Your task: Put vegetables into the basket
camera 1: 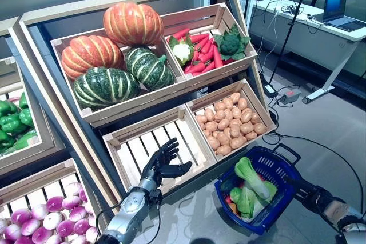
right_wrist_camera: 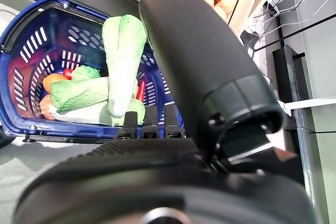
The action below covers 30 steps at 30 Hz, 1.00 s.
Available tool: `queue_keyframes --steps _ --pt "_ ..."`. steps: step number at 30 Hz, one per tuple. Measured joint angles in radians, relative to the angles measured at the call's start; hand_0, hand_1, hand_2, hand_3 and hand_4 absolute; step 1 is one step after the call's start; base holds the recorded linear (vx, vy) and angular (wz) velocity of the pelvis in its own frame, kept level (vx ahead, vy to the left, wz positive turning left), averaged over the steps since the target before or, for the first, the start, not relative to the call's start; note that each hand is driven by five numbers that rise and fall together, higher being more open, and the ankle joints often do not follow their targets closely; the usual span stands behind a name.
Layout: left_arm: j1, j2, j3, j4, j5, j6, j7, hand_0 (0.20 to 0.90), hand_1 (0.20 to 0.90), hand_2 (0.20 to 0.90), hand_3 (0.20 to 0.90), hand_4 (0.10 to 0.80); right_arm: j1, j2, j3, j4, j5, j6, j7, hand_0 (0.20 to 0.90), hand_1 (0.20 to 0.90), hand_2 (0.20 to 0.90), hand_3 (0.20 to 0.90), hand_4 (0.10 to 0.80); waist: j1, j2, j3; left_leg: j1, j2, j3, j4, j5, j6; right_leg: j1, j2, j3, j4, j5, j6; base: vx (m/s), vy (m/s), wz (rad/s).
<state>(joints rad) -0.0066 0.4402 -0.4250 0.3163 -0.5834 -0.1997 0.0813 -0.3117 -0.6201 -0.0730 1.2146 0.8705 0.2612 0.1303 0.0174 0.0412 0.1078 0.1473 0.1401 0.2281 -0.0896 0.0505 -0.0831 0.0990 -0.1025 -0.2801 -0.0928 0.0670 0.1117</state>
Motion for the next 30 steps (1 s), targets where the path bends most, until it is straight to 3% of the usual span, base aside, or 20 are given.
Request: queue_keyframes --steps 11,14,22,30 --pt "0.004 -0.011 -0.001 0.050 0.002 -0.001 -0.013 0.900 0.900 0.900 0.900 0.800 0.037 0.030 0.000 0.010 0.001 -0.011 0.045 0.900 0.900 0.900 0.900 0.800 0.006 -0.026 0.009 0.017 0.002 -0.005 -0.007 0.000 0.000 0.026 0.001 -0.003 -0.001 -0.002 -0.001 0.026 0.006 0.01" --pt "0.008 -0.019 -0.001 0.098 0.002 -0.003 -0.017 0.900 0.900 0.900 0.900 0.800 0.078 0.090 0.000 0.010 0.046 -0.047 0.069 0.900 0.900 0.900 0.900 0.800 0.008 -0.036 0.002 0.021 0.004 -0.006 -0.007 0.000 0.000 0.033 0.002 -0.008 -0.001 -0.005 -0.002 0.023 0.015 0.05" --pt "0.054 -0.070 0.000 0.203 0.041 -0.037 -0.049 0.900 0.900 0.900 0.900 0.800 0.175 0.349 0.047 -0.047 0.177 -0.174 0.148 0.900 0.900 0.900 0.900 0.800 0.014 -0.038 -0.015 0.021 0.002 -0.007 -0.007 0.000 0.001 0.034 0.000 -0.007 0.000 -0.005 -0.002 -0.006 0.033 0.00" --pt "0.082 -0.137 0.006 0.300 0.079 -0.137 -0.081 0.900 0.900 0.900 0.900 0.800 0.255 0.465 0.178 -0.247 0.244 -0.300 0.252 0.900 0.900 0.900 0.900 0.800 0.006 -0.030 -0.038 0.026 0.000 -0.002 -0.006 0.001 0.004 0.032 -0.002 -0.002 0.003 -0.004 -0.002 -0.035 0.065 -0.02"
